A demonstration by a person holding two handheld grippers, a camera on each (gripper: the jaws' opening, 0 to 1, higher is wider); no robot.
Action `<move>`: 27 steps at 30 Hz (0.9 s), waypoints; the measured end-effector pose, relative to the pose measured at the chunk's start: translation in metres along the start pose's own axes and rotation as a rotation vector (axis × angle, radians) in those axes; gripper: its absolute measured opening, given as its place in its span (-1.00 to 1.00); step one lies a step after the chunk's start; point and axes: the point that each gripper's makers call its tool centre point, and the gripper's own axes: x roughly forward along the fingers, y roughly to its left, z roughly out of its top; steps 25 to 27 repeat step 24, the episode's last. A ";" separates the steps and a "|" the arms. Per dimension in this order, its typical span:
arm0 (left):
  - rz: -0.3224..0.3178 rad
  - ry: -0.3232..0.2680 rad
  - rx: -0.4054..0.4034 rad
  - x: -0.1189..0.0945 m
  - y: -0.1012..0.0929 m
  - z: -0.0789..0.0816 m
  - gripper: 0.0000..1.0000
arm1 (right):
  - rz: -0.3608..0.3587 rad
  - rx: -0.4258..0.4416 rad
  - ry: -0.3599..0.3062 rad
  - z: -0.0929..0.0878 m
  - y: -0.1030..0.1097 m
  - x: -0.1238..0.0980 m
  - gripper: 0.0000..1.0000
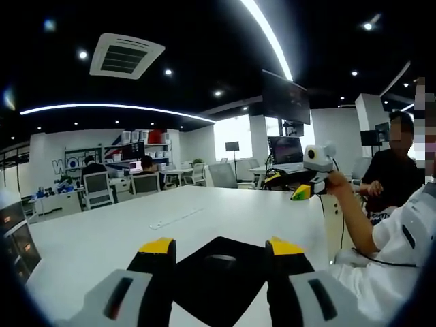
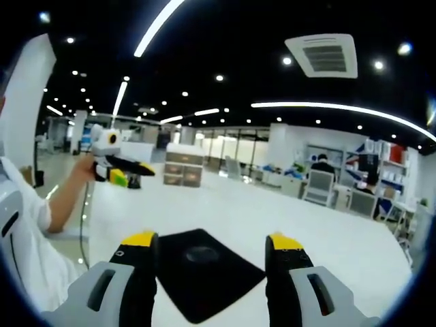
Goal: Arrange the mouse and mouse pad neatly on the desk surface
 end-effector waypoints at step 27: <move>0.005 0.004 0.000 0.000 0.003 -0.001 0.06 | -0.001 0.000 0.015 -0.004 -0.001 0.002 0.20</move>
